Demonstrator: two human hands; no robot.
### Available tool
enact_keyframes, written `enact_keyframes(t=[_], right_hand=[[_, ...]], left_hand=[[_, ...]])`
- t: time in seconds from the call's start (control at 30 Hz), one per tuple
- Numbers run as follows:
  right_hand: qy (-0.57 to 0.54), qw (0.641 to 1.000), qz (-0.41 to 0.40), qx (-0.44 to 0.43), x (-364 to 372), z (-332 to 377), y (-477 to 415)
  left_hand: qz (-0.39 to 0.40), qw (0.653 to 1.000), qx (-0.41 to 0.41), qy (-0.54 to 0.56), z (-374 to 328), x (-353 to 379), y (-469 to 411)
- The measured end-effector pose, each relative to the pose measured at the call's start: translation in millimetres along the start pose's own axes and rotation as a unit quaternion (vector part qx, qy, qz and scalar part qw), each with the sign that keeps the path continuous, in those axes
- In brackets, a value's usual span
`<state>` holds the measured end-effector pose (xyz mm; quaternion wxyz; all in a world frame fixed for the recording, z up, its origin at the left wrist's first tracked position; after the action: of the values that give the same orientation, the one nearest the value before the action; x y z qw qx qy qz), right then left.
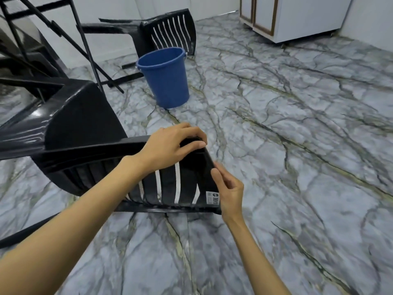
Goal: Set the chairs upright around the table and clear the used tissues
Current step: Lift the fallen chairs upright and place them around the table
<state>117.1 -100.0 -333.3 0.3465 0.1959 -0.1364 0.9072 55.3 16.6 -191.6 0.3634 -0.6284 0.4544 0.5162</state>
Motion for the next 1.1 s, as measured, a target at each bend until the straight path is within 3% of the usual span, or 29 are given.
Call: enact_keyframes(t=[0.2, 0.37, 0.53, 0.77, 1.1], right_hand=[[-0.042, 0.999, -0.033, 0.007, 15.7, 16.3, -5.2], [-0.038, 0.999, 0.010, -0.007, 84.3, 84.0, -20.6], [0.022, 0.999, 0.044, 0.015, 208.8, 176.0, -42.4], [0.194, 0.977, 0.084, 0.026, 412.3, 273.5, -71.3], [0.323, 0.931, 0.160, 0.049, 631.2, 324.7, -67.3]], left_hand=[[0.016, 0.995, 0.021, 0.093, 7.3, -19.0, -2.1], [-0.011, 0.988, 0.007, 0.156, 21.8, -111.6, 23.7], [-0.057, 0.978, -0.054, 0.195, 61.2, -247.0, 75.3], [-0.086, 0.962, -0.164, 0.201, 144.1, -425.7, 162.3], [-0.092, 0.910, -0.312, 0.257, 250.8, -559.4, 272.6]])
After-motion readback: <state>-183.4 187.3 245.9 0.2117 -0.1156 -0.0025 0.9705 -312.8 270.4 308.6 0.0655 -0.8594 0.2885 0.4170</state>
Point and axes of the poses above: each hand's wrist, its own y-axis away from the middle knuckle, its own x-axis out of the palm, z = x × y, the point moved 3 cm from there along -y, towards the middle knuckle, and after that the axes turned 8 degrees about z, right-handed, at the moved point
